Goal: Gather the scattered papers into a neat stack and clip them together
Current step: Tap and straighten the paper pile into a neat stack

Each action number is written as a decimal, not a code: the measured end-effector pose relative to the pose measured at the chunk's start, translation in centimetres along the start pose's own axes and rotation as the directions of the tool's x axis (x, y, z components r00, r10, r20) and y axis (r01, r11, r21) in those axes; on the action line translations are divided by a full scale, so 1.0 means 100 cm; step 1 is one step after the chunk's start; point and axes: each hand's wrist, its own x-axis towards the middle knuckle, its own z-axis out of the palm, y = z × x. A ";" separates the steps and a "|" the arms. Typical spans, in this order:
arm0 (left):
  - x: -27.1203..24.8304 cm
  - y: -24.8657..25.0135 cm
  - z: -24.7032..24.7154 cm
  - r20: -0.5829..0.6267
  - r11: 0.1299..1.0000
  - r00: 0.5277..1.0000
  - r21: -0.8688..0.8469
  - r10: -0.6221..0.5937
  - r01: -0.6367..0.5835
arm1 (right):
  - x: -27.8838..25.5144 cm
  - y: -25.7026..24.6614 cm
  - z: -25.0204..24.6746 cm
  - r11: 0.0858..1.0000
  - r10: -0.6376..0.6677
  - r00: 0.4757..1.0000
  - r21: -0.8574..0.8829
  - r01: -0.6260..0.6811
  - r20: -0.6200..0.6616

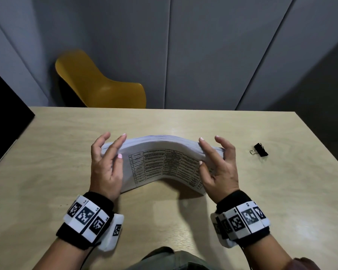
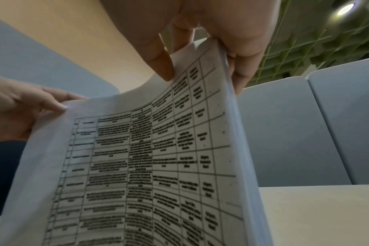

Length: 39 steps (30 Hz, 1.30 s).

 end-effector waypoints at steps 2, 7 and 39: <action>0.004 -0.003 -0.007 0.029 0.999 0.999 -0.048 -0.015 0.017 | 0.002 0.003 -0.004 0.998 -0.003 1.000 0.065 0.003 0.000; 0.017 -0.014 -0.018 0.041 0.977 0.992 -0.170 -0.122 0.128 | 0.010 0.018 -0.016 0.860 0.304 0.951 0.410 -0.303 0.064; -0.017 -0.004 0.018 0.314 0.532 0.683 -0.447 -0.660 0.719 | -0.027 0.043 0.023 0.624 0.568 0.752 0.421 -0.659 0.334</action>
